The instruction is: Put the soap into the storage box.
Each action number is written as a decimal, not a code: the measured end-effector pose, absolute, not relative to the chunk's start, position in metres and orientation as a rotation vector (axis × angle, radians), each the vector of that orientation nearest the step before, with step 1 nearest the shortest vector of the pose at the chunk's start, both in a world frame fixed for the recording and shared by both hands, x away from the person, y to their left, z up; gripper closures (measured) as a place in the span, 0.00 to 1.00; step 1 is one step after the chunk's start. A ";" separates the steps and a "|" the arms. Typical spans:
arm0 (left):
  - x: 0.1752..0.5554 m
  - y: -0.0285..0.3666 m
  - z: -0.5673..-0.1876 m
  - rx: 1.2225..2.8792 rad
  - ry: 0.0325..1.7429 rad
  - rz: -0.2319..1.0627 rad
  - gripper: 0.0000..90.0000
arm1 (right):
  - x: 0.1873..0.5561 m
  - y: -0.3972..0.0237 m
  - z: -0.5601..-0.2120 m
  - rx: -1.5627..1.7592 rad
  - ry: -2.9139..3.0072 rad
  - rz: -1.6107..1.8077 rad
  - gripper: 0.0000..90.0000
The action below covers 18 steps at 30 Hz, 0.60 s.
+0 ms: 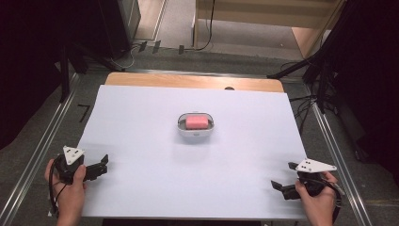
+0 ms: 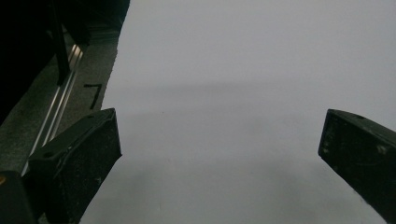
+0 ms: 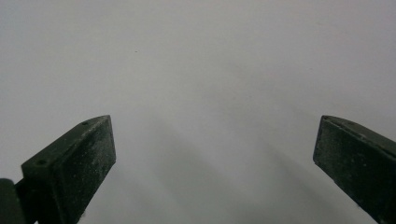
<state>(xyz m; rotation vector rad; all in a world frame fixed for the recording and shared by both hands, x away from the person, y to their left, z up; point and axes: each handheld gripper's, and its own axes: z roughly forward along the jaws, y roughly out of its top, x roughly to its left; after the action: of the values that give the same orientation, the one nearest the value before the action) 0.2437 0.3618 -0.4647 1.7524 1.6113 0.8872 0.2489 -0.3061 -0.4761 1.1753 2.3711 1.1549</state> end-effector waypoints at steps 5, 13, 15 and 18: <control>0.244 0.362 -0.464 1.750 1.619 0.878 0.00 | 0.237 -0.320 -0.478 1.204 2.293 1.213 0.00; 0.244 0.363 -0.465 1.749 1.619 0.877 0.00 | 0.220 -0.338 -0.485 1.247 2.178 1.288 0.00; 0.244 0.363 -0.465 1.748 1.618 0.876 0.00 | 0.217 -0.342 -0.487 1.251 2.150 1.301 0.00; 0.244 0.363 -0.465 1.748 1.619 0.876 0.00 | 0.212 -0.347 -0.487 1.267 2.093 1.348 0.00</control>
<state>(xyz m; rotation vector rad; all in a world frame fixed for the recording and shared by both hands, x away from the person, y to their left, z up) 0.2440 0.3627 -0.4646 1.7478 1.6185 0.8755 0.2123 -0.3465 -0.4871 1.2674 2.0931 1.3483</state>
